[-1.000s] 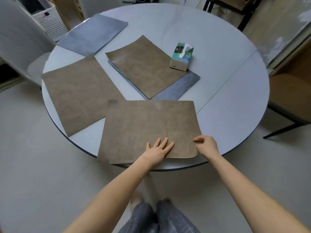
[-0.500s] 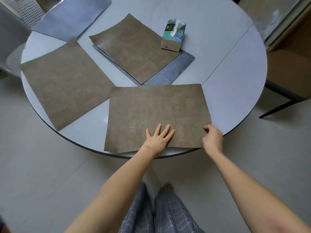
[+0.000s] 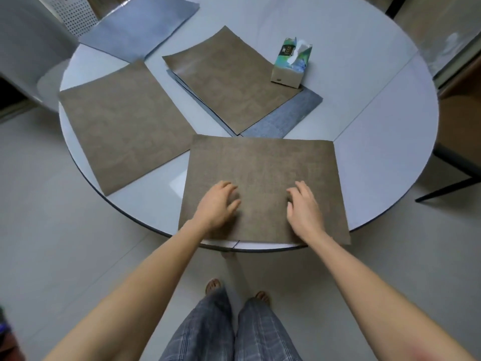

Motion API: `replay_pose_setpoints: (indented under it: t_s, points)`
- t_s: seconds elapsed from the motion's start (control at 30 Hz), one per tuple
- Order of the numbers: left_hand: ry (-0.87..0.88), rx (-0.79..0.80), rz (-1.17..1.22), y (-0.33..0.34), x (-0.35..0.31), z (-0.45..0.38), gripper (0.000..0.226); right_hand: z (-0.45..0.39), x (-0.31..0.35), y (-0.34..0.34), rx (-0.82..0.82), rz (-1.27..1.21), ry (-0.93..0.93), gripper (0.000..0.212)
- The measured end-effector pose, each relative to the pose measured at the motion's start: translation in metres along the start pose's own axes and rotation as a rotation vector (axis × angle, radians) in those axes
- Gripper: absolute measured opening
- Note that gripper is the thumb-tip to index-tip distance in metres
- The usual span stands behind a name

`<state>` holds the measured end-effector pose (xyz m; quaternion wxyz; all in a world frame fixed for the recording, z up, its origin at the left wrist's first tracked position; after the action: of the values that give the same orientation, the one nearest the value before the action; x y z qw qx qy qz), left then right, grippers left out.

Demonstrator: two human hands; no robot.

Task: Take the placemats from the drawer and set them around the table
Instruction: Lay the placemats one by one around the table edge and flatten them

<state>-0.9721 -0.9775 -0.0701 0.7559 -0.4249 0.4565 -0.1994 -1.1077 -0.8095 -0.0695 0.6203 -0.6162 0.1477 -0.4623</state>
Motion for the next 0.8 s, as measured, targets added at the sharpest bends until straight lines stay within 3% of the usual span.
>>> replay_pose_setpoints:
  t_s: [0.13, 0.27, 0.37, 0.5, 0.63, 0.8]
  points:
    - [-0.512, -0.345, 0.556, -0.048, 0.064, -0.019, 0.037, -0.044, 0.09, 0.003, 0.122, -0.14, -0.203, 0.037]
    - [-0.788, -0.351, 1.125, -0.062, 0.101, -0.053, 0.033, -0.109, 0.156, 0.015, 0.212, -0.075, -0.274, 0.039]
    - [-0.83, -0.258, 1.175, -0.063, 0.107, -0.071, 0.037, -0.157, 0.189, 0.026, 0.265, 0.0, -0.271, 0.044]
    - [-0.849, -0.251, 1.168, -0.057, 0.115, -0.09, 0.041, -0.194, 0.207, 0.048, 0.399, 0.115, -0.211, 0.051]
    - [-0.917, -0.214, 1.217, -0.055, 0.12, -0.102, 0.027, -0.205, 0.21, 0.059, 0.404, 0.181, -0.146, 0.026]
    - [-0.922, -0.2, 1.445, -0.055, 0.114, -0.106, 0.032, -0.21, 0.207, 0.051, 0.58, -0.288, 0.083, 0.035]
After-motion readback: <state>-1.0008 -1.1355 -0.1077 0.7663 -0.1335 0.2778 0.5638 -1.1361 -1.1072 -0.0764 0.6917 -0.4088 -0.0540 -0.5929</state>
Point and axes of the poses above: each hand's wrist, its own z-axis away from the middle knuckle, its own y-axis out of the palm, x = y × z, the point moved 3 cm from there along -z, towards the middle knuckle, and after that the axes turned 2 degrees about y, right-handed, at the moved point
